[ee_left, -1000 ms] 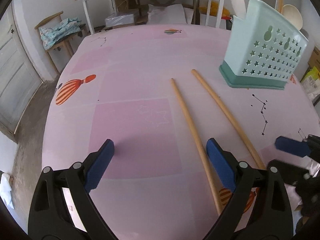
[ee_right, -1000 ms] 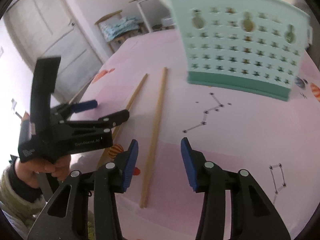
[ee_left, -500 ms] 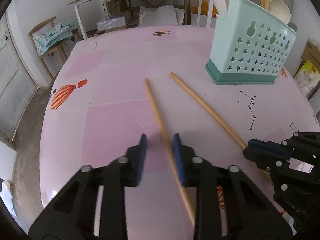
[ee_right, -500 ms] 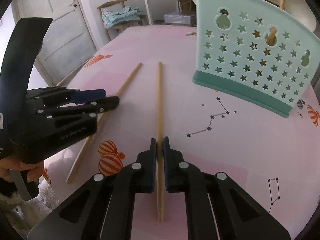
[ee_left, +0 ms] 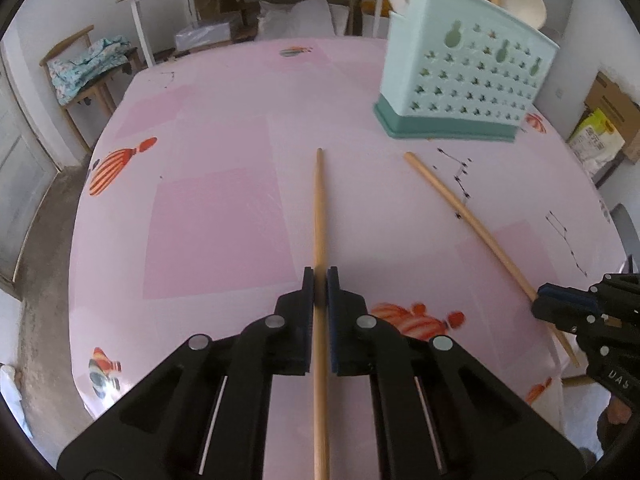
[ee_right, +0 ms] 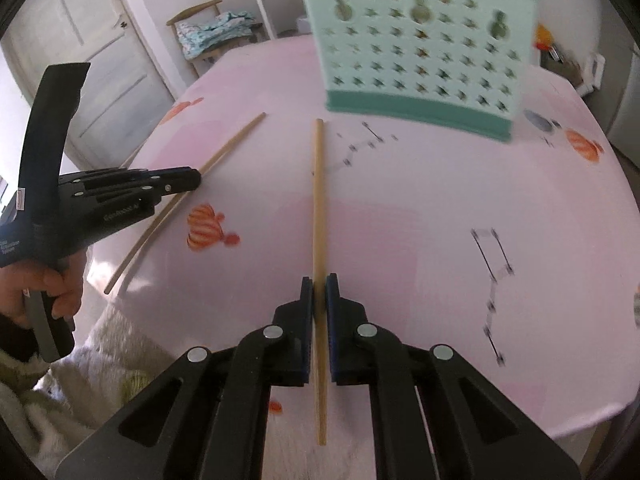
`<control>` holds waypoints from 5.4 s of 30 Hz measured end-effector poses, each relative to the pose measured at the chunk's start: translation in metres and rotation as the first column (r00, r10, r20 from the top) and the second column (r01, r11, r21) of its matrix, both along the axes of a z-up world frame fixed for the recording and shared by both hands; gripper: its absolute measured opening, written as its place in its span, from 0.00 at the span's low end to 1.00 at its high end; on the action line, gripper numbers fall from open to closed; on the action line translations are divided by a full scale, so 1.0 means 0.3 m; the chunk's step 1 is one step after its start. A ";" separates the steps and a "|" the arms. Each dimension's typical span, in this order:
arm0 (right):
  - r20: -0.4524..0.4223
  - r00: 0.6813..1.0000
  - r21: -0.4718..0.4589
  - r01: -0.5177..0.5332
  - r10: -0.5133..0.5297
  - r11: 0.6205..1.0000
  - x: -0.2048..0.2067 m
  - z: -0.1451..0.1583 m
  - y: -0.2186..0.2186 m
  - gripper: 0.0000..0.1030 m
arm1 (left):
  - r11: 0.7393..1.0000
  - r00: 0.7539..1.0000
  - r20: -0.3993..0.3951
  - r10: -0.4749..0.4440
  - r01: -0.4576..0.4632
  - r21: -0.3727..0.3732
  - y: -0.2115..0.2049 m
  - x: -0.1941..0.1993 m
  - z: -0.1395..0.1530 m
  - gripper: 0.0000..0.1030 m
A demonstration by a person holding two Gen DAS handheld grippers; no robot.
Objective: Organize utensils
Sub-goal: 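Lift both held chopsticks off the table toward the green holder, then raise both held wooden chopsticks up over the green holder, then lower the left chopstick into the holder and open the left gripper while the right gripper carries its chopstick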
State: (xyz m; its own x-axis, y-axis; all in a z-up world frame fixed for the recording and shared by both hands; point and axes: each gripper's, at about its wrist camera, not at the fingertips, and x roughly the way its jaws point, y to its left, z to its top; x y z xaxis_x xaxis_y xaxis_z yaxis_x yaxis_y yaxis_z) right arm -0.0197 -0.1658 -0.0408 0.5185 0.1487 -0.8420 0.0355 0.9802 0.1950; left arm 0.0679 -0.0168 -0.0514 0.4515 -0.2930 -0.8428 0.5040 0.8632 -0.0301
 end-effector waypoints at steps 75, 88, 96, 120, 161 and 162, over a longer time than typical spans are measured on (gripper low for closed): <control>0.025 0.998 0.010 0.050 -0.050 0.999 0.188 -0.002 -0.089 0.07 | 0.982 1.000 0.026 -0.007 0.012 -0.191 -0.067 0.204 0.126 0.04; 0.040 0.997 0.035 0.064 -0.065 0.997 0.189 0.029 -0.115 0.07 | 0.934 0.999 0.043 0.019 -0.002 -0.358 0.027 0.176 0.286 0.04; 0.137 0.984 0.087 0.099 -0.111 0.991 0.134 0.132 -0.166 0.07 | 0.916 0.993 0.113 0.020 0.027 -0.400 0.048 0.125 0.373 0.04; 0.356 0.896 0.205 0.203 -0.266 0.957 -0.035 0.356 -0.306 0.07 | 0.764 0.928 0.370 -0.052 0.276 -0.583 -0.046 0.084 0.772 0.04; 0.382 0.876 0.235 0.217 -0.295 0.947 -0.044 0.378 -0.350 0.07 | 0.859 0.859 0.508 -0.060 0.304 -0.412 -0.295 0.059 0.673 0.72; 0.381 0.877 0.234 0.216 -0.294 0.948 -0.044 0.378 -0.351 0.07 | 0.862 0.859 0.509 -0.066 0.306 -0.405 -0.276 0.048 0.666 0.73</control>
